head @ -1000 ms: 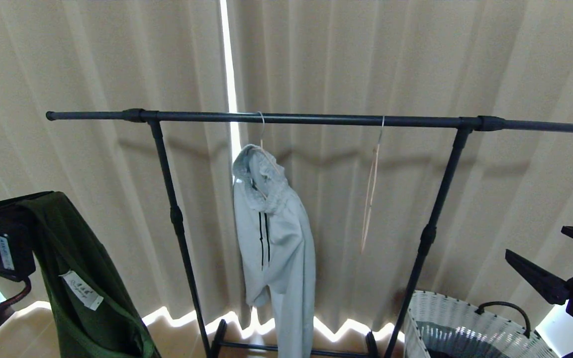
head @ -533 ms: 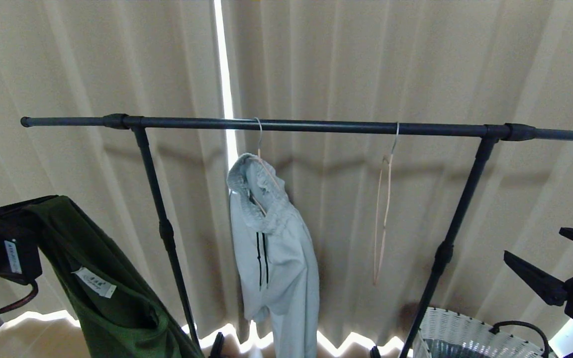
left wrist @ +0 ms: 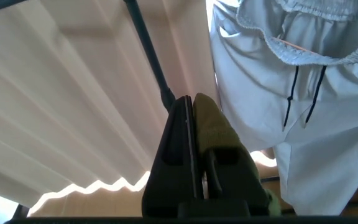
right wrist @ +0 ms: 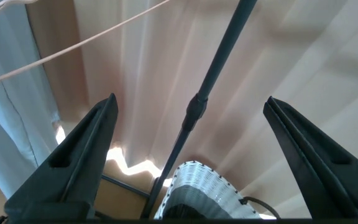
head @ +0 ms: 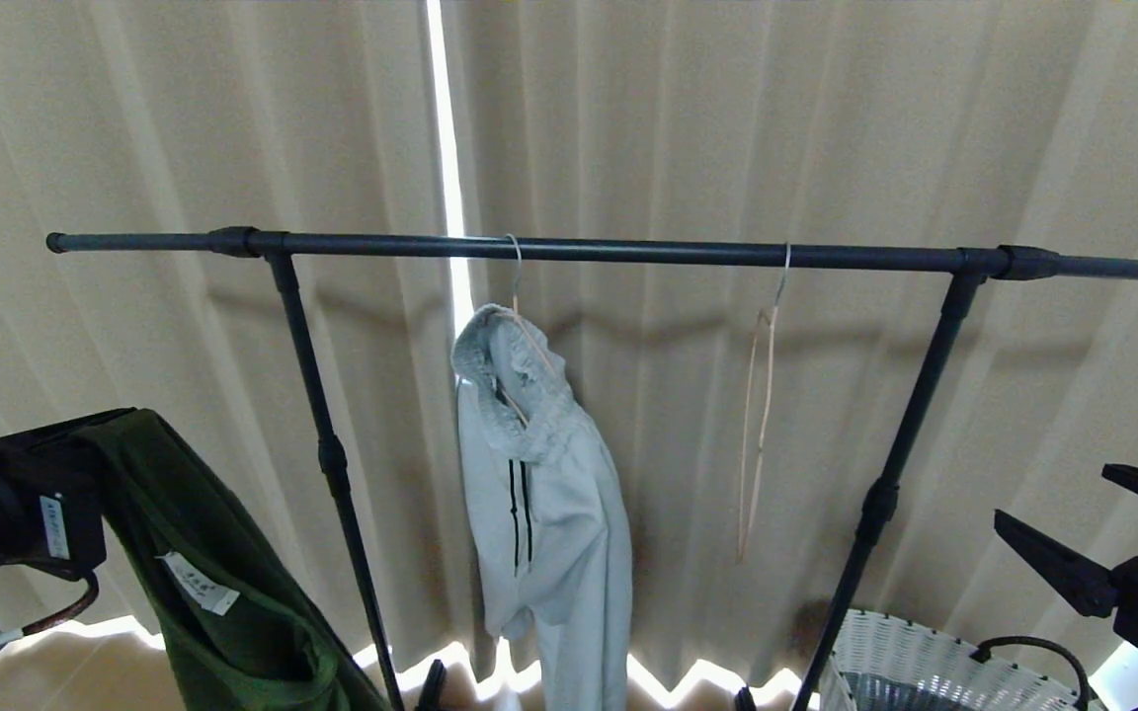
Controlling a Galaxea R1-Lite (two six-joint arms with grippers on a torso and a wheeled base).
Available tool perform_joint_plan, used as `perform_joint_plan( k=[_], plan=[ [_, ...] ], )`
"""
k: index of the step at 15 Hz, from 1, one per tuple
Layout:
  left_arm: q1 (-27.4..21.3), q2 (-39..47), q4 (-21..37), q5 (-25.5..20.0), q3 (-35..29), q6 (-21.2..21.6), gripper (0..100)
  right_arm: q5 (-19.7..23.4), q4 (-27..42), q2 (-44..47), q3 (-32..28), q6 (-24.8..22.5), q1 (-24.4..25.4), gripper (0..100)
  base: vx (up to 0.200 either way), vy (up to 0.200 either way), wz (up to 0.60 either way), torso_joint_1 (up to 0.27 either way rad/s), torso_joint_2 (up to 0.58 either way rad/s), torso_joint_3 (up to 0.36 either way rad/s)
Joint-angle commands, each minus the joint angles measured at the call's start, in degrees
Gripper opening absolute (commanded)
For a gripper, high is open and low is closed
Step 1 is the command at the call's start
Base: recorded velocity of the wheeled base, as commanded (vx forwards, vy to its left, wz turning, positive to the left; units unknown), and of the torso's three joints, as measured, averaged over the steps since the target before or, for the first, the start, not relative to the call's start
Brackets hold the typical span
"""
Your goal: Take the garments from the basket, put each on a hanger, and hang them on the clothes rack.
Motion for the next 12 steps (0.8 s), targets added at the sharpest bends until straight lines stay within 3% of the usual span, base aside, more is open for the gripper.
perform_joint_plan(
  k=[1,7,12],
  plan=[
    [0.0,0.5,0.0,0.0,0.1,0.0,0,0.0,-0.3,0.9,-0.3,0.0,0.0,100,0.000,0.000,0.00,0.000,0.00,0.000],
    [0.0,1.7,-0.1,-0.3,0.9,0.0,0,0.0,-0.6,3.1,-0.7,0.0,0.0,100,0.000,0.000,0.00,0.000,0.00,0.000],
    [0.0,1.8,-0.1,-0.3,1.0,0.0,0,0.0,-0.6,3.2,-0.7,0.0,0.0,100,0.000,0.200,0.00,0.000,0.00,0.001]
  ],
)
